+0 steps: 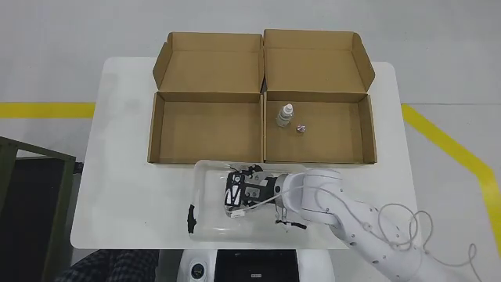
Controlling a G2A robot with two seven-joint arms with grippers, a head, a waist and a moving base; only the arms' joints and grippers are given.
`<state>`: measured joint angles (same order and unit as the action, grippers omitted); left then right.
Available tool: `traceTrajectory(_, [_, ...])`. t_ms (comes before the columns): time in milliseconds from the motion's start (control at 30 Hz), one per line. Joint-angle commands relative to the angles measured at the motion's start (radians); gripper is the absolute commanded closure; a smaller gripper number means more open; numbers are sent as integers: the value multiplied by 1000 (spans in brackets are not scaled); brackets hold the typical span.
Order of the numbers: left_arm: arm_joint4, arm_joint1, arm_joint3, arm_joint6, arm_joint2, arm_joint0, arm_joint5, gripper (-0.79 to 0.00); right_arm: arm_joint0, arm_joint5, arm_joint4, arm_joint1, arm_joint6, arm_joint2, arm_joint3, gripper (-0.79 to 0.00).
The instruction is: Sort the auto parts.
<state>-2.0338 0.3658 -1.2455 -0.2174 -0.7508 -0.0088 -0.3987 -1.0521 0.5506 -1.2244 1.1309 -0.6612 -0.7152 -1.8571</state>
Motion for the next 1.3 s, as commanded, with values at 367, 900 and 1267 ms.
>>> traceTrajectory(367, [0,0,0,0,0,0,0,-785,28,7,23,20,11,19,75,-545])
traceTrajectory(900, [0,0,0,0,0,0,0,-785,36,23,35,37,32,33,123,-363])
traceTrajectory(1267, [0,0,0,0,0,0,0,-785,32,42,55,44,54,30,136,0])
